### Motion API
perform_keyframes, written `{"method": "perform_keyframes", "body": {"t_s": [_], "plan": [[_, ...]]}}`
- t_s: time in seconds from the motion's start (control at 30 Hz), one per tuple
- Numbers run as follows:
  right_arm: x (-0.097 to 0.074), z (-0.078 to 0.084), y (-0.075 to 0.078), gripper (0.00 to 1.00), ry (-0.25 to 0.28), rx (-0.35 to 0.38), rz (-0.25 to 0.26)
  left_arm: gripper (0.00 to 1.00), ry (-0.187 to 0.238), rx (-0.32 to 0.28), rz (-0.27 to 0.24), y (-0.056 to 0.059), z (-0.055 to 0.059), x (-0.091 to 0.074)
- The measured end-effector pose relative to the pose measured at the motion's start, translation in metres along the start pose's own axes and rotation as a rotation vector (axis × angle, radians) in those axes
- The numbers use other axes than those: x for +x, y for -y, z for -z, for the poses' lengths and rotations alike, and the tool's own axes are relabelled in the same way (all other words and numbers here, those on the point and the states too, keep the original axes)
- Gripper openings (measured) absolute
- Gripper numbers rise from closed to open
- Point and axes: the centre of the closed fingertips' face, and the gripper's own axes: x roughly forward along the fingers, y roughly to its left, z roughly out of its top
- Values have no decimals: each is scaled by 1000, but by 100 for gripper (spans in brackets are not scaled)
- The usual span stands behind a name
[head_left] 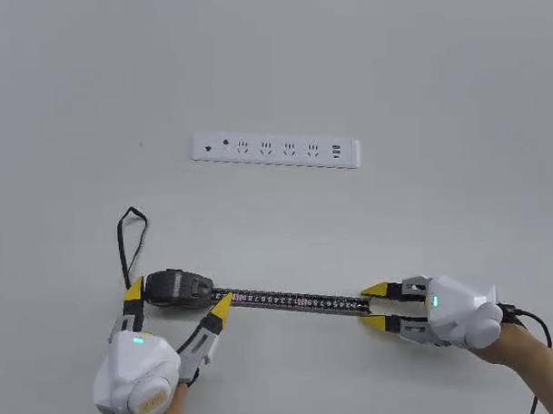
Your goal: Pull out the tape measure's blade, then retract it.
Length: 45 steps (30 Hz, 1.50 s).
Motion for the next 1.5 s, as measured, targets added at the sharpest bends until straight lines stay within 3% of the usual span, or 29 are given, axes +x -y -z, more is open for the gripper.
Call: {"method": "perform_keyframes", "body": {"t_s": [0.87, 1.27, 1.5], "plan": [[-2, 2, 2, 12, -3, 21, 6, 74, -1, -5, -17, -2, 0, 1], [-2, 3, 2, 12, -7, 29, 11, 69, -13, -112, -64, -14, 5, 1], [-2, 5, 2, 12, -13, 32, 16, 68, -21, -111, -70, -11, 5, 3]]}}
